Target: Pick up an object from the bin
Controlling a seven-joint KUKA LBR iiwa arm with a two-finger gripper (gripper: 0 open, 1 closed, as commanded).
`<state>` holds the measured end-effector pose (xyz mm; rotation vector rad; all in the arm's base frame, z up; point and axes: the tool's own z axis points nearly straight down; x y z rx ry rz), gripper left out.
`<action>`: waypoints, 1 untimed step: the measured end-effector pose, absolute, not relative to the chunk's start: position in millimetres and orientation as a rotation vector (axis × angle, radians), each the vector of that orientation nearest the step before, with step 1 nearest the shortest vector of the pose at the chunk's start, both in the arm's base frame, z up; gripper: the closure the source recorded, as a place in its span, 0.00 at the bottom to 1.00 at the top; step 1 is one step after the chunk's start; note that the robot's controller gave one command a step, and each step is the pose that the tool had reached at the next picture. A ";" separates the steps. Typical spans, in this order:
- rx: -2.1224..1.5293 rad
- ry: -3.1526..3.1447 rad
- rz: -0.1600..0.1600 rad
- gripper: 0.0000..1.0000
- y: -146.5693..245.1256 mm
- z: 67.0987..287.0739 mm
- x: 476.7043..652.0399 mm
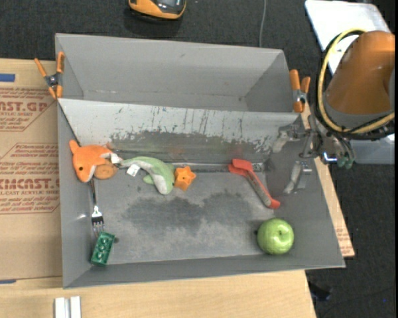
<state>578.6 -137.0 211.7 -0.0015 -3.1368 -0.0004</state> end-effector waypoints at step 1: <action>0.001 -3.144 0.001 0.00 -136.3 216.2 580.4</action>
Offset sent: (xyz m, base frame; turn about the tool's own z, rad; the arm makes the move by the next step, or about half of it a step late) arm -0.0479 0.0904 -0.1417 0.1032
